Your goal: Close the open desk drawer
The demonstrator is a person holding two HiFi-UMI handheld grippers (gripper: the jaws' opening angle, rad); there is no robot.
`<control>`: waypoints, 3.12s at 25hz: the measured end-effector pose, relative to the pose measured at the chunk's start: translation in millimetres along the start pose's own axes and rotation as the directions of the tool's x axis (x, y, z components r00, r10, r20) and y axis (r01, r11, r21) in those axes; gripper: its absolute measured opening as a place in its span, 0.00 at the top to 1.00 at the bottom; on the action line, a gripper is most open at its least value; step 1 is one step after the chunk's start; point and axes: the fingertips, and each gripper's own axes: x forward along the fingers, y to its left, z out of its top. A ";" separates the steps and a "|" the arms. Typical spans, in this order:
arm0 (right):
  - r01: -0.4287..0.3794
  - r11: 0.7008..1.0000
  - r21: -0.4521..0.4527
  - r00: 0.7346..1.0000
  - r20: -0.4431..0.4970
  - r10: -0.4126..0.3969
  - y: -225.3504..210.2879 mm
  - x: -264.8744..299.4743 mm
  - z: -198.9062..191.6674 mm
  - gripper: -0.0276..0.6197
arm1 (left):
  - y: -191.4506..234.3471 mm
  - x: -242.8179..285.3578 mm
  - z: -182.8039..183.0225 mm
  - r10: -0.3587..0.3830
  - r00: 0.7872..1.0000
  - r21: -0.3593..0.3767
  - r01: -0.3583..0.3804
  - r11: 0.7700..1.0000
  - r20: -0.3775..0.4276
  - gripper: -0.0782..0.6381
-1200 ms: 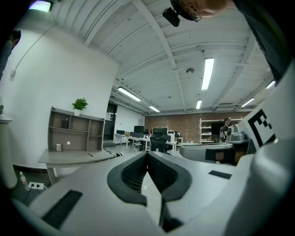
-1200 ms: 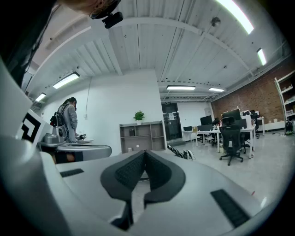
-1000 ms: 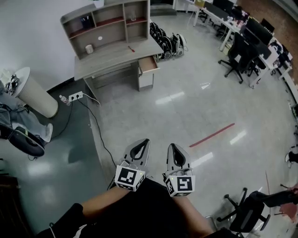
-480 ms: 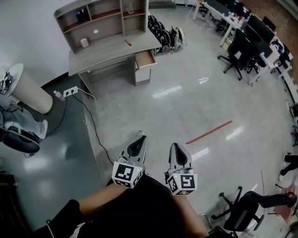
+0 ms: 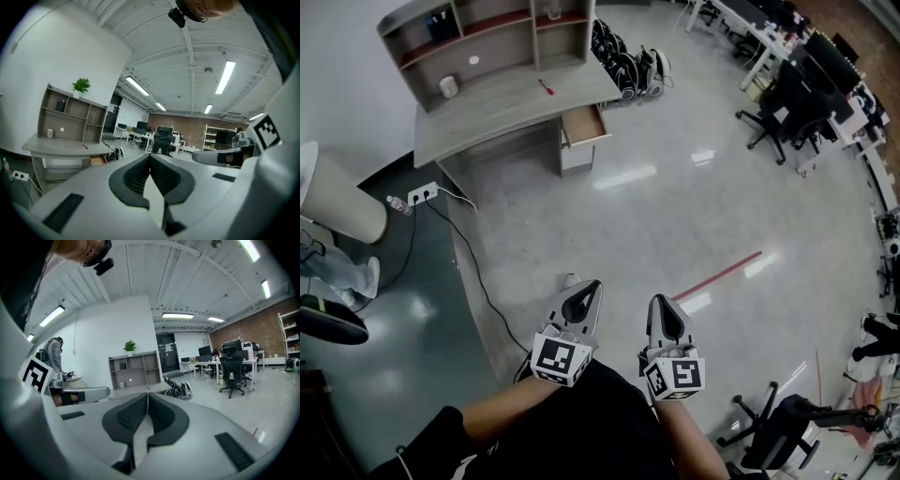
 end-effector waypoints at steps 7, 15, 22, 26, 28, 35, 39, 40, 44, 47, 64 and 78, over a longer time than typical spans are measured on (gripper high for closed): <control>0.000 1.000 -0.001 0.999 -0.036 0.000 -43.8 123.8 29.1 0.93 | 73.6 91.6 13.7 -0.011 1.000 -0.013 0.011 1.000 -0.021 0.87; -0.107 0.994 -0.014 0.992 -0.067 0.106 -24.3 252.2 59.2 0.93 | 177.9 152.8 61.0 0.053 0.998 -0.037 -0.052 0.998 0.024 0.87; -0.097 0.995 0.002 0.989 -0.116 0.096 -28.0 295.8 55.7 0.93 | 234.0 169.8 56.9 0.082 0.997 -0.045 -0.082 0.996 -0.016 0.87; -0.143 0.989 -0.033 0.981 -0.135 0.137 -21.3 313.8 57.7 0.93 | 248.3 177.9 59.0 0.073 0.997 -0.049 -0.074 0.996 -0.019 0.87; -0.164 0.985 -0.044 0.978 -0.137 0.157 -19.2 324.0 58.8 0.93 | 252.8 181.7 58.2 0.081 0.997 -0.063 -0.082 0.995 -0.019 0.87; -0.222 0.967 -0.126 0.975 -0.057 0.217 -8.6 372.5 79.3 0.93 | 277.5 202.0 62.1 0.096 0.995 -0.092 -0.097 0.991 -0.024 0.87; -0.271 0.951 -0.152 0.963 -0.061 0.264 -15.6 408.0 84.0 0.93 | 293.5 227.6 61.2 0.125 0.991 -0.102 -0.129 0.986 -0.039 0.87; -0.281 0.947 -0.156 0.960 -0.067 0.273 -19.9 418.0 84.3 0.93 | 296.8 235.7 62.2 0.136 0.990 -0.093 -0.139 0.986 -0.042 0.87; -0.323 0.925 -0.200 0.946 -0.063 0.317 -40.6 457.9 88.1 0.93 | 304.7 272.6 76.9 0.215 0.977 0.073 -0.215 0.974 -0.003 0.87; -0.351 0.919 -0.178 0.936 -0.082 0.342 -63.4 493.4 82.9 0.93 | 316.9 309.1 77.7 0.260 0.965 0.060 -0.260 0.964 0.003 0.87; -0.516 0.845 -0.141 0.841 -0.273 0.468 -155.3 646.5 1.4 0.93 | 390.7 436.0 -18.8 0.482 0.854 0.024 -0.487 0.873 -0.197 0.87; -0.465 0.874 -0.138 0.846 -0.359 0.394 -183.3 719.9 -111.5 0.93 | 447.6 468.8 -145.0 0.497 0.811 -0.016 -0.527 0.850 -0.310 0.87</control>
